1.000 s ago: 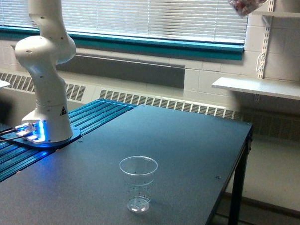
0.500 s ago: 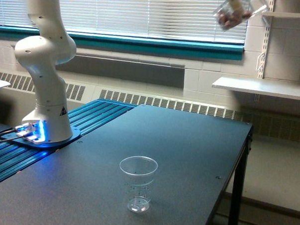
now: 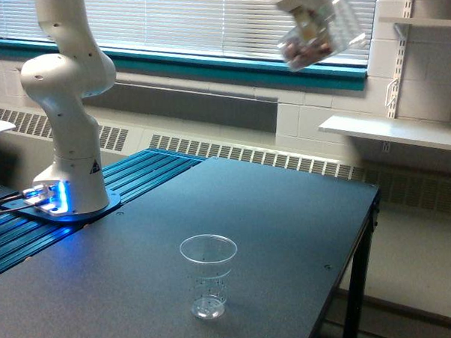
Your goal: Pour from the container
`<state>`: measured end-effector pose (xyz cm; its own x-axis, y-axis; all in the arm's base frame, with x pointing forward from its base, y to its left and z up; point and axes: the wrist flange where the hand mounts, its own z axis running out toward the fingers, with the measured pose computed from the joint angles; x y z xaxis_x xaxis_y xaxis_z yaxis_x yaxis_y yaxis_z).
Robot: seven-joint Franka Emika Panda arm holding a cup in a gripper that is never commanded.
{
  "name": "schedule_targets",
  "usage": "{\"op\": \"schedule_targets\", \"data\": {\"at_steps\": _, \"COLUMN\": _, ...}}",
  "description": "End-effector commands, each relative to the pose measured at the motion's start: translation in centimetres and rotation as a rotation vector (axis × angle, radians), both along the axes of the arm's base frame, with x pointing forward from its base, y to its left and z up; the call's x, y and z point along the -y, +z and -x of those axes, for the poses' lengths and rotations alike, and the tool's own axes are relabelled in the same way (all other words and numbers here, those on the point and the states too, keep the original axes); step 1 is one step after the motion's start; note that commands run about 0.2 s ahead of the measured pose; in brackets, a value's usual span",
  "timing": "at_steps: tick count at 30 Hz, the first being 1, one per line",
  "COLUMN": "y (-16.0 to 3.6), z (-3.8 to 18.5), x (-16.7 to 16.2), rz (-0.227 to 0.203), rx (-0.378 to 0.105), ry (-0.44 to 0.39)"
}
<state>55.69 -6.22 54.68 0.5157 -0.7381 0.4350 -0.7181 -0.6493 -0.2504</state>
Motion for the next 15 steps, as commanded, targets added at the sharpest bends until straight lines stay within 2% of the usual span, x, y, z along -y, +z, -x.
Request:
{"op": "schedule_targets", "data": {"at_steps": 1, "y": -2.8, "z": 1.6, "x": 2.0, "rz": -0.051, "rx": -0.034, "ry": -0.13}}
{"op": "schedule_targets", "data": {"at_steps": 6, "y": -5.0, "z": 3.0, "x": 3.6, "rz": -0.085, "rx": -0.069, "ry": -0.202}}
{"op": "schedule_targets", "data": {"at_steps": 15, "y": -8.1, "z": 4.9, "x": 5.6, "rz": -0.105, "rx": -0.134, "ry": -0.276}}
